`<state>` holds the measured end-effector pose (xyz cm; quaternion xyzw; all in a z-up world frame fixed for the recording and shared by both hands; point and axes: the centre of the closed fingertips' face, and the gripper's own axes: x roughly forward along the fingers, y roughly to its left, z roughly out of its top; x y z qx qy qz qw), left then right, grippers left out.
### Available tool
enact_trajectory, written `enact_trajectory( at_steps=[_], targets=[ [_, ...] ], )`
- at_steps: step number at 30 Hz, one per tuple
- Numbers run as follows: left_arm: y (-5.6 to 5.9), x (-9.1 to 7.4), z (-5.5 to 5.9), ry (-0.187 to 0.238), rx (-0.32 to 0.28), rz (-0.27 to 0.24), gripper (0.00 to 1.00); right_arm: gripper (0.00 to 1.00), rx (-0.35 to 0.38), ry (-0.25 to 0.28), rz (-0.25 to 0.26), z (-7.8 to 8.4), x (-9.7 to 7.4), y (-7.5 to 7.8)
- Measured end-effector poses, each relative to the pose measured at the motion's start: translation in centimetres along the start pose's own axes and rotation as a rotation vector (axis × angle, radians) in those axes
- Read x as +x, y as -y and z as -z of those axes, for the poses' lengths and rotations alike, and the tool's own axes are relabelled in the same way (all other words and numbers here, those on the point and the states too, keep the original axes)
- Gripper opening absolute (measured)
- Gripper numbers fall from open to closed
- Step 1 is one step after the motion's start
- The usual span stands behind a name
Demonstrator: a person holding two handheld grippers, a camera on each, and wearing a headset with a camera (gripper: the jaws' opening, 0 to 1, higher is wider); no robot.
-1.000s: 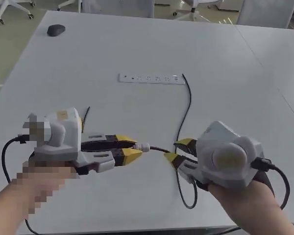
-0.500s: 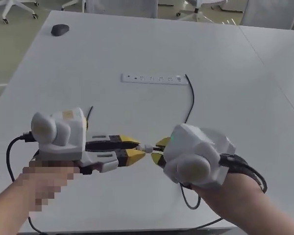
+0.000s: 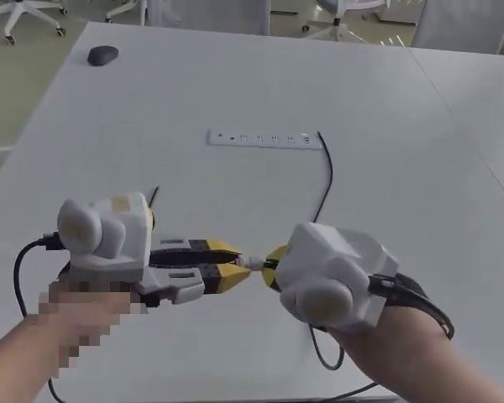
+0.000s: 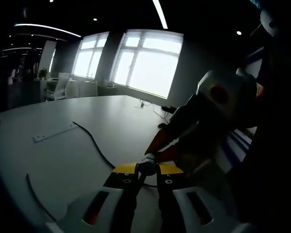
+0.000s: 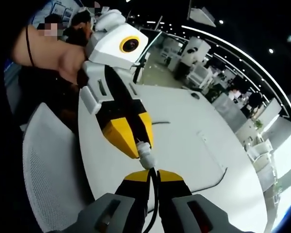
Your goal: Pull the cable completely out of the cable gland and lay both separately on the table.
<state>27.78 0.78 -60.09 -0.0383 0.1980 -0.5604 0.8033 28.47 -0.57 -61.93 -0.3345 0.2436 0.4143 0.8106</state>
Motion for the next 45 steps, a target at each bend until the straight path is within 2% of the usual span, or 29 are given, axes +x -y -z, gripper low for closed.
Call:
enact_trajectory(
  at_steps=[4,12,17,23,24,27,31,33,34,38,39,42,43,45],
  targets=[
    [-0.2,0.2,0.0,-0.004,-0.001,-0.001,0.15,0.00,0.026,-0.001,0.012,0.4,0.0,0.5],
    [-0.4,0.5,0.3,-0.017,-0.002,-0.004,0.15,0.00,0.146,0.017,0.004,0.9,0.3,0.6],
    [-0.6,0.3,0.3,-0.013,-0.010,-0.013,0.15,0.00,0.171,0.019,0.021,1.5,0.3,1.0],
    [-0.7,0.0,0.3,-0.013,-0.011,-0.024,0.15,0.00,0.259,-0.005,0.035,3.2,0.5,1.8],
    [-0.7,0.0,0.3,-0.011,-0.012,-0.025,0.15,0.00,0.303,-0.007,0.039,3.6,0.5,1.9],
    [-0.7,0.0,0.1,-0.005,-0.012,-0.025,0.15,0.00,0.371,-0.019,0.049,4.8,0.5,2.4],
    [-0.5,0.2,0.1,-0.008,-0.010,-0.022,0.15,0.00,0.407,-0.036,0.059,5.8,0.7,2.6],
    [-0.5,0.3,0.1,-0.009,-0.008,-0.021,0.15,0.00,0.458,-0.051,0.073,6.7,0.8,2.7],
    [-0.5,0.3,0.1,-0.007,-0.009,-0.020,0.15,0.00,0.514,-0.051,0.068,7.0,0.9,2.6],
    [-0.4,0.3,0.1,-0.006,-0.010,-0.017,0.15,0.00,0.540,-0.071,0.086,8.4,0.9,2.9],
    [-0.4,0.3,0.1,-0.008,-0.009,-0.015,0.15,0.00,0.591,-0.071,0.082,8.7,1.0,2.7],
    [-0.2,0.5,0.2,-0.011,-0.007,-0.010,0.15,0.00,0.682,-0.087,0.093,10.0,1.1,2.6],
    [-0.1,0.6,0.2,-0.011,-0.008,-0.009,0.15,0.00,0.698,-0.090,0.097,10.3,1.2,2.7],
    [0.1,0.8,0.4,-0.012,-0.007,0.001,0.15,0.00,0.685,-0.110,0.109,11.0,1.2,2.6]
  ],
)
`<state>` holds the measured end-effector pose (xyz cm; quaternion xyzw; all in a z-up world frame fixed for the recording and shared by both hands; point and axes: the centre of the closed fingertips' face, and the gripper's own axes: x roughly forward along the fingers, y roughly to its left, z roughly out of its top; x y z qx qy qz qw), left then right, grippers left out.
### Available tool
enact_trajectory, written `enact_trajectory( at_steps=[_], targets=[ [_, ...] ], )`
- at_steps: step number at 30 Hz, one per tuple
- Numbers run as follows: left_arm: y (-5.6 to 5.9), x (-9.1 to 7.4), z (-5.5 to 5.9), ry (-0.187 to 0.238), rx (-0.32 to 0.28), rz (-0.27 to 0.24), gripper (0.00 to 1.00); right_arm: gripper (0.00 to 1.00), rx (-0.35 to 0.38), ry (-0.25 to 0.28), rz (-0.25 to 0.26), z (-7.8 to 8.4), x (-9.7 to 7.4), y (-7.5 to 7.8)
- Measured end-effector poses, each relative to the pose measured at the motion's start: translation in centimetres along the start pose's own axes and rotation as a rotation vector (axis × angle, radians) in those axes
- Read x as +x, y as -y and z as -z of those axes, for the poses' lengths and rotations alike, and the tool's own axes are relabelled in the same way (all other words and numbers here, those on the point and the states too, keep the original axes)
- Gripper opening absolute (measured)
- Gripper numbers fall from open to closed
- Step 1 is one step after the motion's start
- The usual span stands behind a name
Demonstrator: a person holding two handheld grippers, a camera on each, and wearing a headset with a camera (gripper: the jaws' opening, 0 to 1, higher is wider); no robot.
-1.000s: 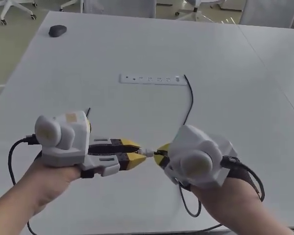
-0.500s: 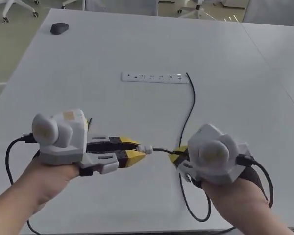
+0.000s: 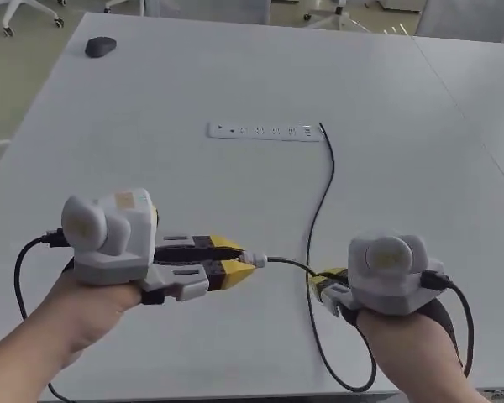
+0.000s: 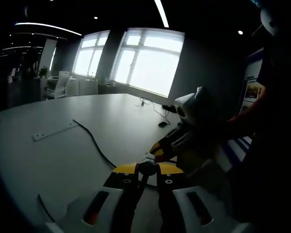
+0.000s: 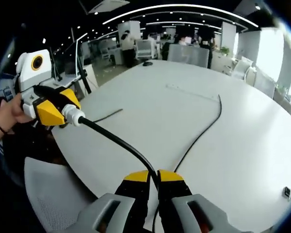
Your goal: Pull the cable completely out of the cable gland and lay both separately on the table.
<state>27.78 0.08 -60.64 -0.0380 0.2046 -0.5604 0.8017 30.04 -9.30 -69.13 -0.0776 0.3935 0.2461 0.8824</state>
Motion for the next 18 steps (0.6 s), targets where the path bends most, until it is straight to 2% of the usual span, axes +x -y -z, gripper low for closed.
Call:
enact_trajectory(
  at_steps=[3,10,15,18],
  targets=[
    [0.2,0.3,0.3,-0.014,0.007,0.005,0.15,0.00,0.049,-0.020,-0.008,0.7,0.2,0.0],
    [0.2,0.2,0.2,-0.008,0.002,0.005,0.15,0.00,0.023,0.000,0.001,0.3,-0.3,-0.1],
    [0.1,0.1,0.1,-0.003,0.001,0.003,0.15,0.01,-0.036,0.023,0.011,-0.1,-0.7,0.0],
    [0.1,0.1,0.2,-0.002,-0.007,0.002,0.15,0.02,-0.112,0.046,0.027,-0.5,-1.2,0.2]
  ],
)
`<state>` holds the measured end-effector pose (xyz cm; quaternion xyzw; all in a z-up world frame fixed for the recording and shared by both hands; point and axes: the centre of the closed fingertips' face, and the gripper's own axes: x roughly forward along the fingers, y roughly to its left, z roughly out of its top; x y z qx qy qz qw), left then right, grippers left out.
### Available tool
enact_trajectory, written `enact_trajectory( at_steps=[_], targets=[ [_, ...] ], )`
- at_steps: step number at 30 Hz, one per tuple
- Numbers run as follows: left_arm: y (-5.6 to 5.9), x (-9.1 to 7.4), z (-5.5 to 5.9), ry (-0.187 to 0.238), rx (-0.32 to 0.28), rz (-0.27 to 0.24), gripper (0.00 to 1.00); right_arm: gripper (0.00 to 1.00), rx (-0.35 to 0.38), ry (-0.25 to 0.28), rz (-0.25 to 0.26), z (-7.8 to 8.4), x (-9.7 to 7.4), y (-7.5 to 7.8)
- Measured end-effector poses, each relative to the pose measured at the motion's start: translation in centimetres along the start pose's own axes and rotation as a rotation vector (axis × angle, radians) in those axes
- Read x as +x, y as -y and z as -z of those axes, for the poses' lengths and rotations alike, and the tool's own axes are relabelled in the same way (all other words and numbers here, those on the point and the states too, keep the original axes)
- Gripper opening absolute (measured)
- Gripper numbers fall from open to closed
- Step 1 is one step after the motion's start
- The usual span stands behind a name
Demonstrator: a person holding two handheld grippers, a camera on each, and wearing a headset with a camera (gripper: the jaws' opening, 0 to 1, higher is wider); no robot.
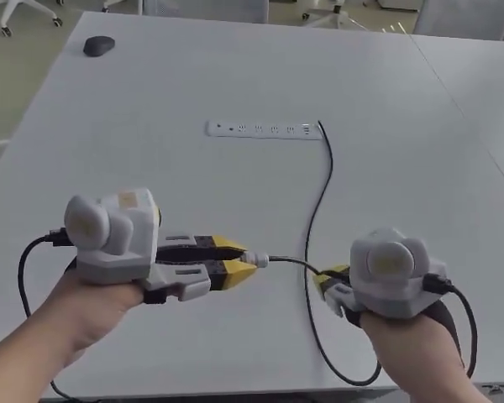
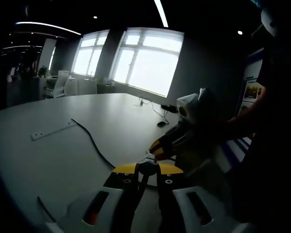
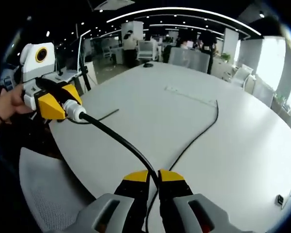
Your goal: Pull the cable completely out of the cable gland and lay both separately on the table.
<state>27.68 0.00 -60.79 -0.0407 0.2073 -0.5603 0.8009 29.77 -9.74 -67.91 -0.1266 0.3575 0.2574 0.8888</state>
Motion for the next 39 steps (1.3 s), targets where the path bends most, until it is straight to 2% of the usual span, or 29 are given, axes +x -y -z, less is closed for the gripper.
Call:
enact_trajectory(
  at_steps=[5,9,10,12,13,15,19,22,25,26,34,39],
  targets=[
    [-0.1,-0.2,-0.2,0.006,-0.004,-0.006,0.15,0.03,-0.074,0.030,0.021,-0.8,-1.0,0.3],
    [-0.1,-0.2,-0.2,0.002,-0.002,-0.009,0.15,0.08,-0.115,0.062,-0.006,-1.9,-2.0,-0.5],
    [0.0,-0.2,-0.2,0.002,-0.003,-0.008,0.15,0.10,-0.153,0.076,-0.010,-2.3,-2.2,-0.8],
    [0.1,-0.2,-0.2,0.002,-0.001,-0.008,0.15,0.12,-0.237,0.070,-0.005,-2.9,-2.9,-1.3],
    [0.2,-0.1,-0.2,0.002,-0.001,-0.008,0.15,0.12,-0.276,0.102,-0.010,-3.8,-3.2,-1.9],
    [0.3,-0.1,-0.3,0.002,-0.001,-0.005,0.15,0.14,-0.327,0.106,-0.030,-4.7,-3.7,-3.0],
    [0.4,0.1,-0.3,0.000,0.002,-0.004,0.15,0.15,-0.426,0.116,-0.065,-6.2,-3.8,-5.1],
    [0.5,0.2,-0.2,-0.003,0.003,-0.002,0.15,0.15,-0.537,0.105,-0.079,-6.9,-3.3,-6.3],
    [0.5,0.2,-0.2,-0.008,0.008,-0.002,0.15,0.14,-0.536,0.114,-0.085,-7.4,-2.9,-6.9],
    [0.5,0.3,-0.2,-0.009,0.009,-0.002,0.15,0.14,-0.558,0.097,-0.092,-7.3,-2.8,-7.1],
    [0.4,0.2,-0.3,-0.013,0.016,-0.002,0.15,0.04,-0.634,0.090,-0.095,-6.9,-2.7,-7.4],
    [0.5,0.3,-0.1,-0.027,0.029,0.000,0.15,0.03,-0.649,0.084,-0.102,-6.7,-2.6,-7.4]
  ],
)
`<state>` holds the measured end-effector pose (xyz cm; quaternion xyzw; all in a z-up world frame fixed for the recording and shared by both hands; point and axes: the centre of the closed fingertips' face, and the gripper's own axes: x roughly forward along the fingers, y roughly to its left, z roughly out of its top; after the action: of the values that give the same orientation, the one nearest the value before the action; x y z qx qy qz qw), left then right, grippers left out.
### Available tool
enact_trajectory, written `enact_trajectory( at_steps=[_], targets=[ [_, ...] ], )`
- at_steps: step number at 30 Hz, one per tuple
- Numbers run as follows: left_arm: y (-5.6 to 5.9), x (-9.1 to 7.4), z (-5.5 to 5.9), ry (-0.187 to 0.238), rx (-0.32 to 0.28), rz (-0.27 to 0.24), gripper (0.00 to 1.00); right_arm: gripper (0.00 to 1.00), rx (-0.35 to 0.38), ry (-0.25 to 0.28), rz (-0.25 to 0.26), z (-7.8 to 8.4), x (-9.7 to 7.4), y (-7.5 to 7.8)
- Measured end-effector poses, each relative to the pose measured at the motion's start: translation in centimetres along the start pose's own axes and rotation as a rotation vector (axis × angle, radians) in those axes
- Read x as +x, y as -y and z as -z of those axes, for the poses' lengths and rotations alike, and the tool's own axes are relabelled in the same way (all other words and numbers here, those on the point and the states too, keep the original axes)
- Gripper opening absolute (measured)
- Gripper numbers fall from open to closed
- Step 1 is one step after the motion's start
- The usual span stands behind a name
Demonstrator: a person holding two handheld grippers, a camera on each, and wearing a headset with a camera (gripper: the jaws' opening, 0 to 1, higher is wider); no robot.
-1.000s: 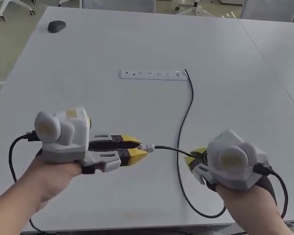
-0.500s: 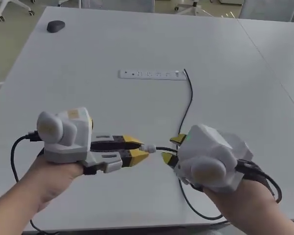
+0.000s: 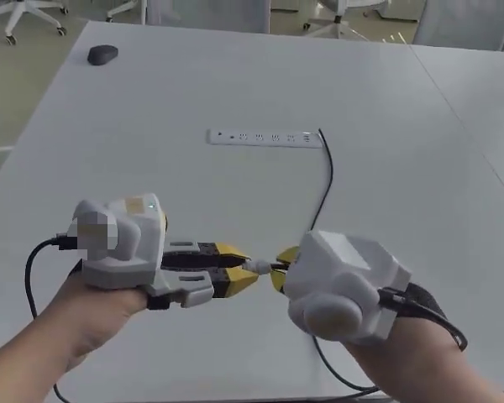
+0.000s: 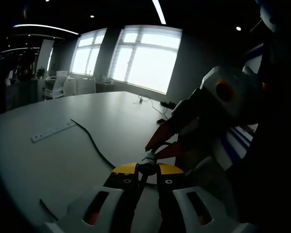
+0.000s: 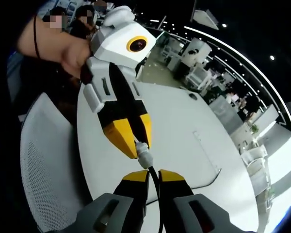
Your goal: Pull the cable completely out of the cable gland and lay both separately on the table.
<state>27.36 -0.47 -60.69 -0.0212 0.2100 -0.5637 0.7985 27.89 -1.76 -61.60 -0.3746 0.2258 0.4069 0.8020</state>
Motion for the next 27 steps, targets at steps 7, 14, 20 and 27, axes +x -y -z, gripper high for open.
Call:
enact_trajectory(
  at_steps=[7,14,20,27],
  targets=[
    [0.1,0.0,0.1,-0.014,0.017,-0.002,0.15,0.01,0.045,0.009,-0.010,0.3,0.0,-0.1],
    [0.2,0.0,0.1,-0.019,0.021,-0.010,0.15,0.00,0.107,-0.002,-0.007,1.2,0.0,0.3],
    [0.2,0.0,0.2,-0.023,0.020,-0.015,0.15,0.00,0.223,-0.003,-0.021,2.5,0.0,0.5],
    [0.4,0.2,0.4,-0.023,0.019,-0.019,0.15,0.00,0.330,-0.009,-0.018,4.3,-0.2,1.1]
  ],
)
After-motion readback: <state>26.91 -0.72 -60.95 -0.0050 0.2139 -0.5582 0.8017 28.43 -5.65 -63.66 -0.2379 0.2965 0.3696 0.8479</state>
